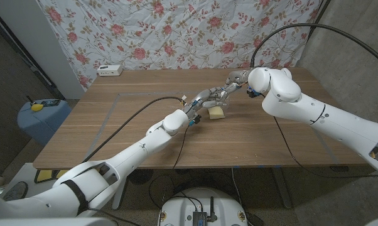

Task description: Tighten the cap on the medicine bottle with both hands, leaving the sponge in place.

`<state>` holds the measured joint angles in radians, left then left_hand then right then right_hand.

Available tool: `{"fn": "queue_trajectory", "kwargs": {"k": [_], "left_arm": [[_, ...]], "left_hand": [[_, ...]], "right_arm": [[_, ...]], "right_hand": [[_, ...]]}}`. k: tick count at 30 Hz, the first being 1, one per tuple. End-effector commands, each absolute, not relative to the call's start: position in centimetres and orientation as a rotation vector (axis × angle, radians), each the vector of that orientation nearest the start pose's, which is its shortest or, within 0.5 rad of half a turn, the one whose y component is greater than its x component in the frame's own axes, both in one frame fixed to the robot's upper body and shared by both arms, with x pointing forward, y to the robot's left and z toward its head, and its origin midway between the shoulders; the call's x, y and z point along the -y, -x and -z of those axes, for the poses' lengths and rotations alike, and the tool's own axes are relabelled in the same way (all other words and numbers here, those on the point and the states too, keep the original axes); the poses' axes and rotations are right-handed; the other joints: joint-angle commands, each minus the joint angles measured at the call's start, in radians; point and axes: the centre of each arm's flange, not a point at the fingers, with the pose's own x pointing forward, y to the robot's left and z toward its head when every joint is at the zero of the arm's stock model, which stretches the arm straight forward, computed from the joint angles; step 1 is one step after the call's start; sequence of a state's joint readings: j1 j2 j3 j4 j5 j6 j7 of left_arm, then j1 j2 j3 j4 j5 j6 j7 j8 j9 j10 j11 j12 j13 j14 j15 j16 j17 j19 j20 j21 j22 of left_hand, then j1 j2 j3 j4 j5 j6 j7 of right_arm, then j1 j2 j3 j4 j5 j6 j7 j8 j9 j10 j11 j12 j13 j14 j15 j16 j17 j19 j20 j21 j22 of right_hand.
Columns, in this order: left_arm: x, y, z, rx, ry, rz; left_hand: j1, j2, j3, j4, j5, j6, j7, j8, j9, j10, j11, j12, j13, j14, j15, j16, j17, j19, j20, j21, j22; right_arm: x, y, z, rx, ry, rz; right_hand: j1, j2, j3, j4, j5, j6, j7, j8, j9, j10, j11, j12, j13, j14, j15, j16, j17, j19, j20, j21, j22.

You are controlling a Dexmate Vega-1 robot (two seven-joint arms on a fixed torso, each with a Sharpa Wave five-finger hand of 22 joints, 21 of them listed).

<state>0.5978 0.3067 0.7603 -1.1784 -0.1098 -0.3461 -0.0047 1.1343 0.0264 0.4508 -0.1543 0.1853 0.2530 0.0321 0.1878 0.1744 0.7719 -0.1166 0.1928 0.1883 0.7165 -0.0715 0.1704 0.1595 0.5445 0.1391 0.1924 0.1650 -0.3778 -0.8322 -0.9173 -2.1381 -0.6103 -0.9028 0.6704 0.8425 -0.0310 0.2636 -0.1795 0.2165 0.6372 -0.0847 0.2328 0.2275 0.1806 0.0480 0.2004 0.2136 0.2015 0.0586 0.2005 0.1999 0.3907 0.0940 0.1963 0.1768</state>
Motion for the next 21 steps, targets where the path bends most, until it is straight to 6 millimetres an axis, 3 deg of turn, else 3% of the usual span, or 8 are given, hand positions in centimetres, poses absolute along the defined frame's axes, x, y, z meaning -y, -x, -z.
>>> {"fn": "queue_trajectory", "kwargs": {"k": [1,21], "left_arm": [[-5.09,-64.70,1.64,0.735,-0.527,0.534],[-5.13,-64.80,1.70,0.735,-0.523,0.534]], "left_hand": [[0.001,0.008,0.009,0.000,0.006,0.003,-0.006,0.000,0.004,0.012,-0.002,0.007,0.005,0.001,-0.026,0.004,0.002,-0.003,0.001,-0.002,0.005],[-0.001,0.009,0.010,0.000,0.006,0.005,-0.006,0.000,0.004,0.010,-0.004,0.006,0.005,0.002,-0.024,0.004,0.002,-0.003,0.001,-0.002,0.005]], "right_arm": [[15.72,-54.65,-10.38,0.184,1.525,-0.125],[16.01,-55.20,-10.20,0.180,1.508,-0.102]], "right_hand": [[0.010,0.004,0.011,0.005,-0.008,0.025,-0.004,0.010,-0.001,0.011,-0.001,0.007,0.003,0.008,-0.008,0.007,0.004,0.012,-0.003,0.008,0.002],[0.033,0.027,0.038,0.016,-0.018,0.116,-0.032,0.041,-0.004,0.049,-0.006,0.017,0.002,0.036,-0.031,0.019,0.007,0.037,-0.015,0.015,0.002]]}}
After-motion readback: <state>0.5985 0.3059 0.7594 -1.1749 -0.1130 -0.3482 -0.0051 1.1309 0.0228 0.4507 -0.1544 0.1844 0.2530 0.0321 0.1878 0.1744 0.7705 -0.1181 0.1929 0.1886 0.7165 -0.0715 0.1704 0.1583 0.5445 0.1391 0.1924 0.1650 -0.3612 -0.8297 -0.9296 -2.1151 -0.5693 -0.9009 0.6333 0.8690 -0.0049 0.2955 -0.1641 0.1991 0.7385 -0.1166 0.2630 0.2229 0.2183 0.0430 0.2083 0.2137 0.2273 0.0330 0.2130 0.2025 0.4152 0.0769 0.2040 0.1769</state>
